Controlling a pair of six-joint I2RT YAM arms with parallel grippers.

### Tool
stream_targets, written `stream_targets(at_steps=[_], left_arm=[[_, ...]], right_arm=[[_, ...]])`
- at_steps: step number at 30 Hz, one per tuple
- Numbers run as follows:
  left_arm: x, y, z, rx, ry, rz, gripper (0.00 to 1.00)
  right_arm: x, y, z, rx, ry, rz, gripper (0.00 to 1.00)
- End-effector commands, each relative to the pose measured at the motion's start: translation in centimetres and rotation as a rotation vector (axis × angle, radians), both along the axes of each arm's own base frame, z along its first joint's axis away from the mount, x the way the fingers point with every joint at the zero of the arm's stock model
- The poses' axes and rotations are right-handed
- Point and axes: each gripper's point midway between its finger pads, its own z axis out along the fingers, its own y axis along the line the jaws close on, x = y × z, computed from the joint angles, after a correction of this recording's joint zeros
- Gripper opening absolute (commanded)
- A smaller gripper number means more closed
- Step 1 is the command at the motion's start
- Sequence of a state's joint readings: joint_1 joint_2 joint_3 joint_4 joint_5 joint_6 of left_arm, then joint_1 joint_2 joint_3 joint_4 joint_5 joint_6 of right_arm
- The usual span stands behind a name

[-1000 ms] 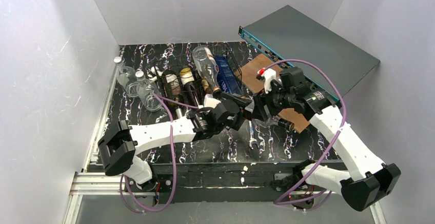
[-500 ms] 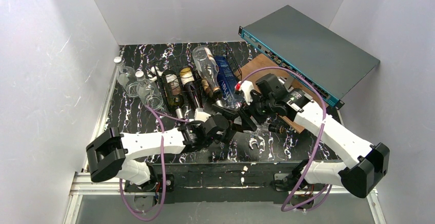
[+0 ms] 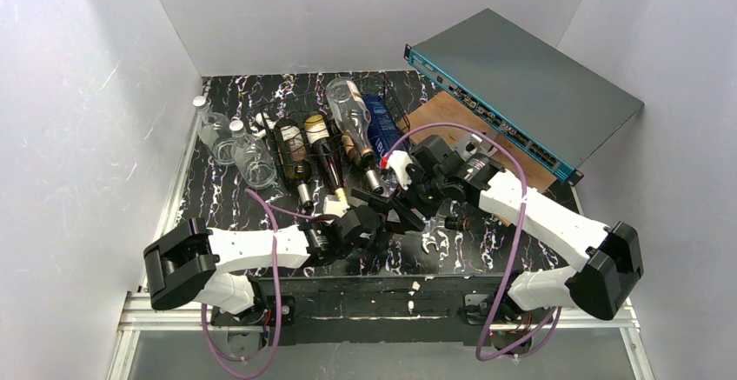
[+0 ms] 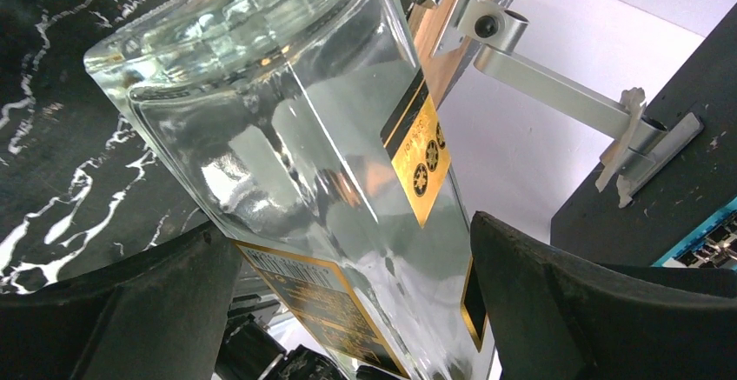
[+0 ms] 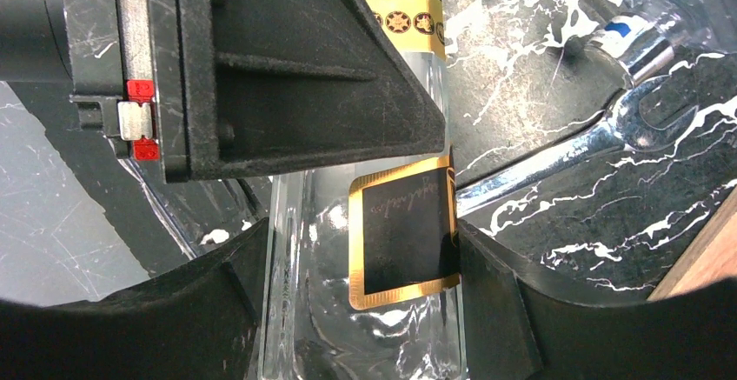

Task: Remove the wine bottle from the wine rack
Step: Place the wine bottle at the center of the board.

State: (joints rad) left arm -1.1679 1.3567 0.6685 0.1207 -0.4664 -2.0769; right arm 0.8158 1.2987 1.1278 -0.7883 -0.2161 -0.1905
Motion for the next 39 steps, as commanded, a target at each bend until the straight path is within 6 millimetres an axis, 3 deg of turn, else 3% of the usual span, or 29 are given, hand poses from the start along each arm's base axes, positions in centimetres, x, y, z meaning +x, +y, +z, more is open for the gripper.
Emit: stream_targets(at_steps=[1,14,22,34,39], left_arm=[[-1.3,2.1,-3.0,0.099,0.046,-0.014,0.97],[-1.9,3.8,-5.7,0.134,0.091,0.017,0.98],[-2.1,5.4,-7.6,0.182,0.115,0.057,0.94],[-2.9,7.6,-10.0,0.281,0.166,0.077,0.90],[-3.6,8.5,-10.8,0.300,0.201,0.098,0.87]], right_arm=[[1.3,2.9,2.1,0.124,-0.108,0.069,0.01],[0.9,4.0,-0.2,0.174,-0.112,0.092,0.01],[0.6,4.6,-1.2,0.257,-0.204,0.167,0.01],[0.2,4.4,-5.8,0.181,-0.298,0.317,0.01],[-0.5,4.3,-7.4,0.135,-0.311,0.396,0.18]])
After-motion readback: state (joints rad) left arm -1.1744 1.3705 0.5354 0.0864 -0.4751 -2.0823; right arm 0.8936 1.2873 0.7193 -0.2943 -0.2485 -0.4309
